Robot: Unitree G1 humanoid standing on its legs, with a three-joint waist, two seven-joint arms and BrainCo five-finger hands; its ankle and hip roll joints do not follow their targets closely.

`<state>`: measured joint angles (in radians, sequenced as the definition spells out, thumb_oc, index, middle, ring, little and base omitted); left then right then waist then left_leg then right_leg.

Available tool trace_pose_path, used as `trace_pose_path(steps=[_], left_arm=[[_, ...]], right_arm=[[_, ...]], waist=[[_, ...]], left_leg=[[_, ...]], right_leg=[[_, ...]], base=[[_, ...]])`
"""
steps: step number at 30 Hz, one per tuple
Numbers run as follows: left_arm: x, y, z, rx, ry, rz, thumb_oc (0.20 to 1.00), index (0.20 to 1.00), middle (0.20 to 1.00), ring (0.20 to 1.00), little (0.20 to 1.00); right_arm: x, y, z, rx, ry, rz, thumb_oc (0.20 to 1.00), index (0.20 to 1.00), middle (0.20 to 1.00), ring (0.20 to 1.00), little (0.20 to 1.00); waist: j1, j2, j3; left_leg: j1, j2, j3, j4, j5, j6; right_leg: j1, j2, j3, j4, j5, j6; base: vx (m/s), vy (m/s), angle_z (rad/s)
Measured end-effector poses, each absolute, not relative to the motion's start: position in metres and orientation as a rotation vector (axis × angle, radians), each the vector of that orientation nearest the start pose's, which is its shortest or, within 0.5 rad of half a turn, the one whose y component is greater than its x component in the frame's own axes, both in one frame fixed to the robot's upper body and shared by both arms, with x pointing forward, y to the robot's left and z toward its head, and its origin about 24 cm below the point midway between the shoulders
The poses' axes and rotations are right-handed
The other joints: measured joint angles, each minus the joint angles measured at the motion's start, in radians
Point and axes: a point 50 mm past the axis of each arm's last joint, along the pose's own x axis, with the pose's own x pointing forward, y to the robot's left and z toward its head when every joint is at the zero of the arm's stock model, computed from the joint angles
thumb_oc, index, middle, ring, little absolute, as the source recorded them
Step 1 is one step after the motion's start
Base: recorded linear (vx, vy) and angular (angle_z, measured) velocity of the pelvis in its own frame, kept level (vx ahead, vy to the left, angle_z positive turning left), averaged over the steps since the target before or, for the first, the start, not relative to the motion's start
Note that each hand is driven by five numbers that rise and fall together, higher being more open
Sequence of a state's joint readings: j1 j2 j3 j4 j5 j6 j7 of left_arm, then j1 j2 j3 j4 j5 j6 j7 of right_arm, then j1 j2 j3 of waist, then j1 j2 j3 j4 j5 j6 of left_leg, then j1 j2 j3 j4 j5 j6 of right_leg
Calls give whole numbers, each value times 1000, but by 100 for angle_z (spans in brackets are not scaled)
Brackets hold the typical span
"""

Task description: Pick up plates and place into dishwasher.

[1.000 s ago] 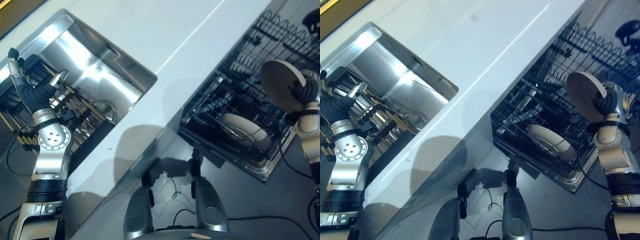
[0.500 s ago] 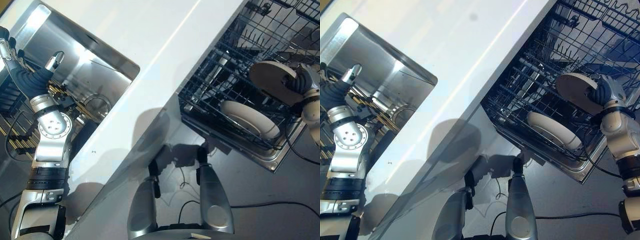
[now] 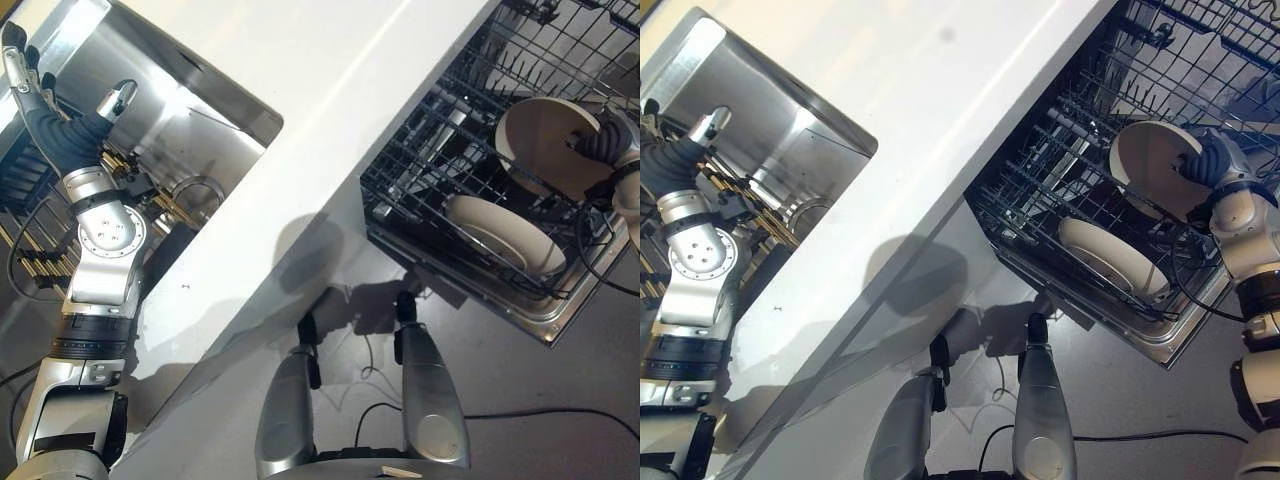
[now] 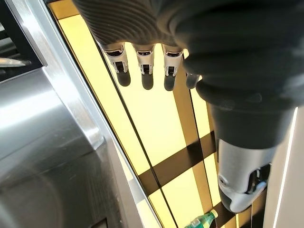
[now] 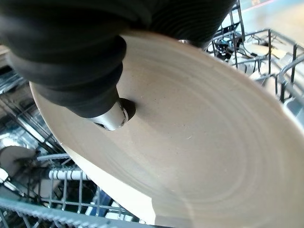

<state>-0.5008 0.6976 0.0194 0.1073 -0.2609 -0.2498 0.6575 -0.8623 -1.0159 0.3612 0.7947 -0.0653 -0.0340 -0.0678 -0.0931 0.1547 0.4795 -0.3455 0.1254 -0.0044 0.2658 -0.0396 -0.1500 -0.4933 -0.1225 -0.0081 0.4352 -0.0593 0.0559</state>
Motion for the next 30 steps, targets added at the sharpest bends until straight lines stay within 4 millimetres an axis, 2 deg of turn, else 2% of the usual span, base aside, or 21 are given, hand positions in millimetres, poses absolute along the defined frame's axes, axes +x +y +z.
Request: trace_pose_path(steps=[1, 3, 5, 7, 11, 20, 25, 30], left_arm=[[297, 272, 238, 178, -773, 605, 1000, 1000, 1000, 1000, 1000], [298, 271, 238, 175, -771, 603, 1000, 1000, 1000, 1000, 1000], [298, 271, 238, 170, -768, 601, 1000, 1000, 1000, 1000, 1000], [298, 270, 237, 166, -765, 597, 1000, 1000, 1000, 1000, 1000], [299, 271, 237, 161, -760, 596, 1000, 1000, 1000, 1000, 1000], [299, 271, 235, 170, -746, 589, 1000, 1000, 1000, 1000, 1000], [298, 272, 230, 163, -736, 584, 1000, 1000, 1000, 1000, 1000], [294, 275, 210, 170, -672, 579, 1000, 1000, 1000, 1000, 1000]], right_arm=[[349, -349, 229, -1089, -38, -365, 492, 492, 492, 492, 492], [350, -348, 227, -1084, -47, -379, 1000, 1000, 1000, 1000, 1000], [349, -352, 220, -1081, -6, -396, 1000, 1000, 1000, 1000, 1000], [345, -360, 200, -1082, 80, -401, 1000, 1000, 1000, 1000, 1000], [343, -359, 183, -1077, 125, -391, 1000, 1000, 1000, 1000, 1000], [328, -363, 166, -1041, 122, -426, 1000, 1000, 1000, 1000, 1000], [319, -364, 167, -985, 65, -500, 1000, 1000, 1000, 1000, 1000], [310, -360, 165, -932, 4, -539, 1000, 1000, 1000, 1000, 1000]], waist=[[0, 0, 0], [0, 0, 0], [0, 0, 0], [2, 3, 1], [2, 6, 1], [-2, 7, 1], [-12, 7, 1], [-30, 9, 0]], left_leg=[[0, 0, 0, 2, 0, 0], [-1, 0, 0, 4, 0, 0], [-2, 0, 0, 6, 0, 0], [-2, -1, 0, 6, 0, 0], [-2, -3, 1, 6, 0, 0], [43, 4, 4, -6, -3, 6], [61, 5, 13, -17, 0, 12], [122, 3, 32, -52, 2, 16]], right_leg=[[0, 0, 0, 0, 0, 0], [0, 0, 0, 0, 0, 0], [0, -1, 0, 0, 1, -1], [0, -1, 0, -1, 1, 0], [2, -3, 1, -3, 2, 1], [64, 1, -1, -48, 17, 4], [93, 2, 2, -92, 41, 10], [145, 1, 15, -126, 48, 16]], base=[[0, 0, 0], [2, 16, 0], [5, 40, 0], [3, 17, 0], [0, 28, 0], [11, 28, 0], [9, 63, -4], [12, 90, -7]])
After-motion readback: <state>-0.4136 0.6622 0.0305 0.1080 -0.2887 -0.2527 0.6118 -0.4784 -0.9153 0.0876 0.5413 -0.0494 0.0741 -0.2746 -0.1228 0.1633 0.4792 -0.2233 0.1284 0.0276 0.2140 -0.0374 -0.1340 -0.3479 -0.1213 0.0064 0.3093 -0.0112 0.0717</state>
